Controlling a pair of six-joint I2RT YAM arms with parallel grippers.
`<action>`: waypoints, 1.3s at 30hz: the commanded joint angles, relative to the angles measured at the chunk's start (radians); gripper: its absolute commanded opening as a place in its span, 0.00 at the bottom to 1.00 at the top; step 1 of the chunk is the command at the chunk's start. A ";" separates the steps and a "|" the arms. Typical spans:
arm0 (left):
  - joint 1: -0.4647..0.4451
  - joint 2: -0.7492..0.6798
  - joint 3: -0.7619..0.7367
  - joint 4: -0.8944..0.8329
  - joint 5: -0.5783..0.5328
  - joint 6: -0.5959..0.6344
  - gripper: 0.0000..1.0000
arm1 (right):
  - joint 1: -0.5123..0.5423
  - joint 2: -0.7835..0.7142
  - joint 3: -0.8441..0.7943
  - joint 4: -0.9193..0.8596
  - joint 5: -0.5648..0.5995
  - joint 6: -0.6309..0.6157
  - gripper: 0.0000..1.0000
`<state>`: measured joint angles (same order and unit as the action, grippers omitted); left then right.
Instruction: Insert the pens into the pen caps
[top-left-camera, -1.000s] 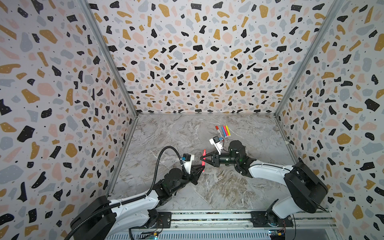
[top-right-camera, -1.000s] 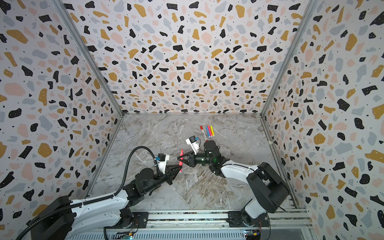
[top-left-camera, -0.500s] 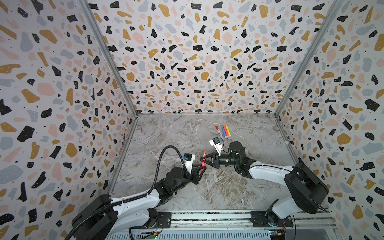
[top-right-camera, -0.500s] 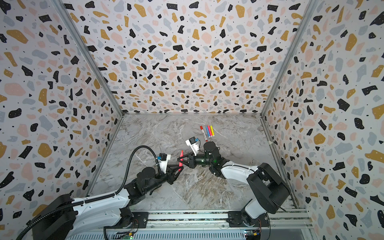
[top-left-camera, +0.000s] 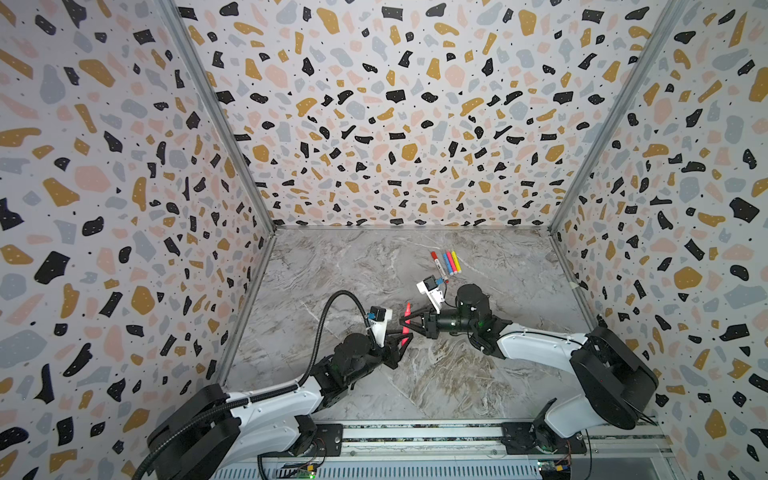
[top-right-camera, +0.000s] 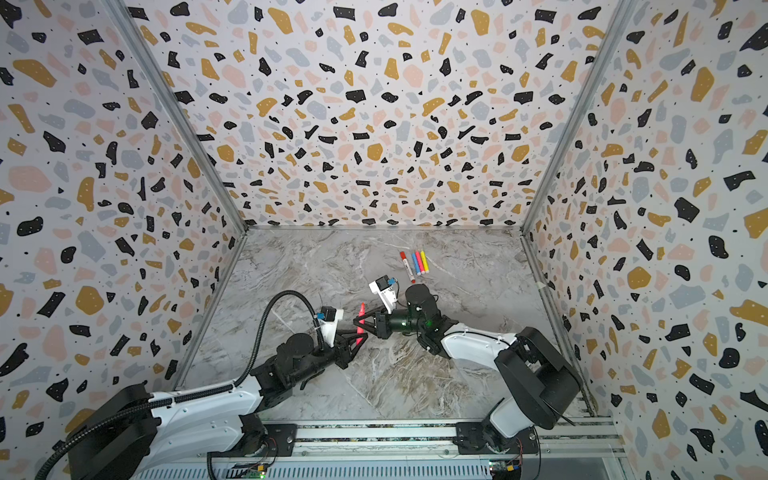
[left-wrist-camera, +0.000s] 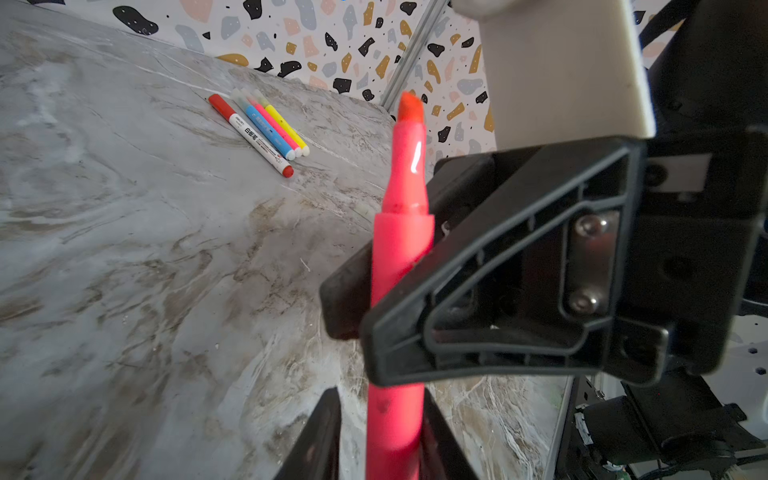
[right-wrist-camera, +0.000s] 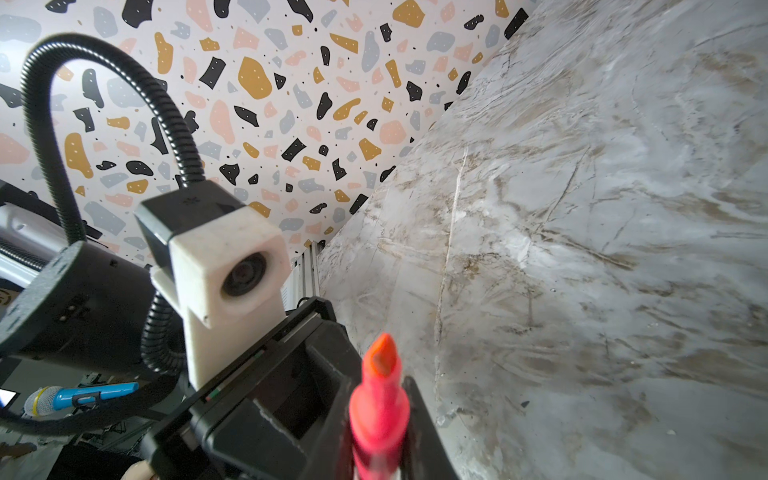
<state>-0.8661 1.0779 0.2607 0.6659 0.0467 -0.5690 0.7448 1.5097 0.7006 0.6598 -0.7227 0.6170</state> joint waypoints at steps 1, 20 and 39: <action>-0.005 -0.013 0.029 0.031 -0.002 0.012 0.32 | 0.007 -0.031 0.002 0.000 0.008 -0.022 0.01; -0.005 -0.083 -0.001 0.012 -0.067 0.000 0.00 | 0.024 -0.041 -0.001 -0.045 0.033 -0.037 0.19; -0.006 -0.088 -0.100 0.016 -0.045 -0.028 0.00 | -0.267 -0.078 0.222 -0.755 0.576 -0.261 0.60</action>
<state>-0.8719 0.9970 0.1783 0.6231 -0.0090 -0.5789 0.5053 1.4086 0.8764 0.0555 -0.2810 0.4110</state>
